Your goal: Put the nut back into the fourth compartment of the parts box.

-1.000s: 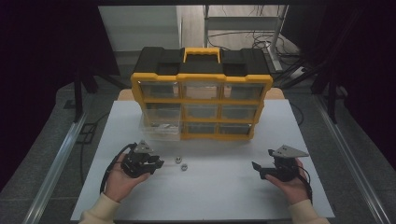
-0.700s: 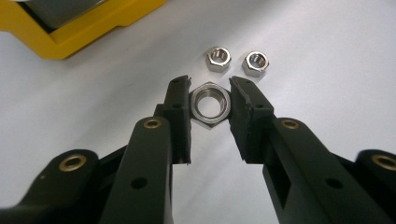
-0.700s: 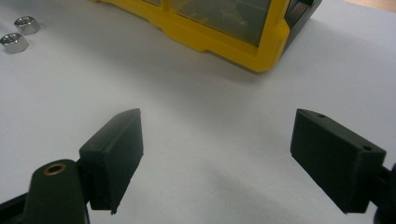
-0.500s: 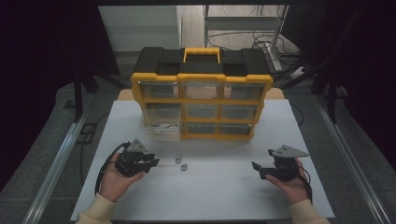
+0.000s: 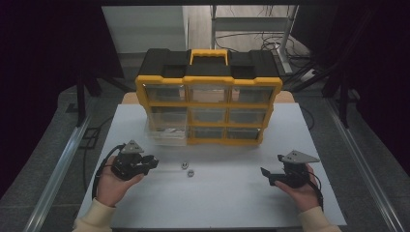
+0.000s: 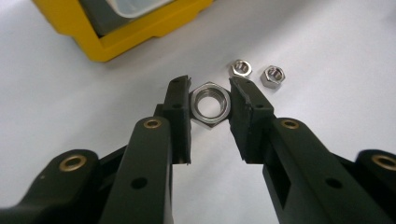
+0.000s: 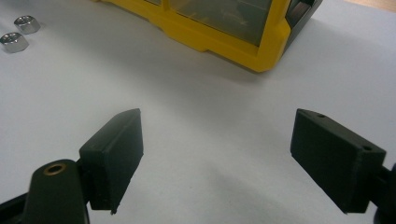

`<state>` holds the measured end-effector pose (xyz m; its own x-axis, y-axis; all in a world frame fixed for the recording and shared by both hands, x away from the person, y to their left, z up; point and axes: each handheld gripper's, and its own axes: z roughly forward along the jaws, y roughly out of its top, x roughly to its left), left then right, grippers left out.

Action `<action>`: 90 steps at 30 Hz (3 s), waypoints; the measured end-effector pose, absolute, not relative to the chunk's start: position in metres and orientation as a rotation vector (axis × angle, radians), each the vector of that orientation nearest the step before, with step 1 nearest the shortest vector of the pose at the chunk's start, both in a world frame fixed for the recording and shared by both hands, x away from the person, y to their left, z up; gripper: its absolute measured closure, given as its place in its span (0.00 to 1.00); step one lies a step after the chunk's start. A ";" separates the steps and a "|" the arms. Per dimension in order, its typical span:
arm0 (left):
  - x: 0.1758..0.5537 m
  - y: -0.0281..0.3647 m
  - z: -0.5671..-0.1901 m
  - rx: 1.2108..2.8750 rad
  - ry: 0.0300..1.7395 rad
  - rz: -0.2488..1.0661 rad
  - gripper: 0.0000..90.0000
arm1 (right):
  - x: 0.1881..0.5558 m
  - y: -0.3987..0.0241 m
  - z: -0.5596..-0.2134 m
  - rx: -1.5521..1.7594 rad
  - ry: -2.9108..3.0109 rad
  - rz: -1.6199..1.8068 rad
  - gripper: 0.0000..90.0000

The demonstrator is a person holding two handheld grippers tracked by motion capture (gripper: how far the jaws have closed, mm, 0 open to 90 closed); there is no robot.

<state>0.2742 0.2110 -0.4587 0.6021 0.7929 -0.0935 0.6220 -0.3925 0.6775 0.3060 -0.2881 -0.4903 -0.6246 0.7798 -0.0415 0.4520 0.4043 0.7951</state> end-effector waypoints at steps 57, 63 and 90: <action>0.269 0.251 -0.409 1.938 1.167 0.454 0.78 | 0.306 -0.288 -0.490 1.054 2.259 1.104 0.19; 0.270 0.251 -0.401 1.931 1.163 0.468 0.78 | 0.305 -0.288 -0.489 1.053 2.257 1.108 0.19; 0.281 0.240 -0.358 1.893 1.092 0.521 0.78 | 0.304 -0.290 -0.489 1.057 2.249 1.105 0.19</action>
<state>0.2807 0.2399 -0.3575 0.5286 0.8467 -0.0616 0.4844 -0.2413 0.8409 0.3041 -0.2896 -0.4888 -0.6235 0.7810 -0.0367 0.4482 0.3954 0.8017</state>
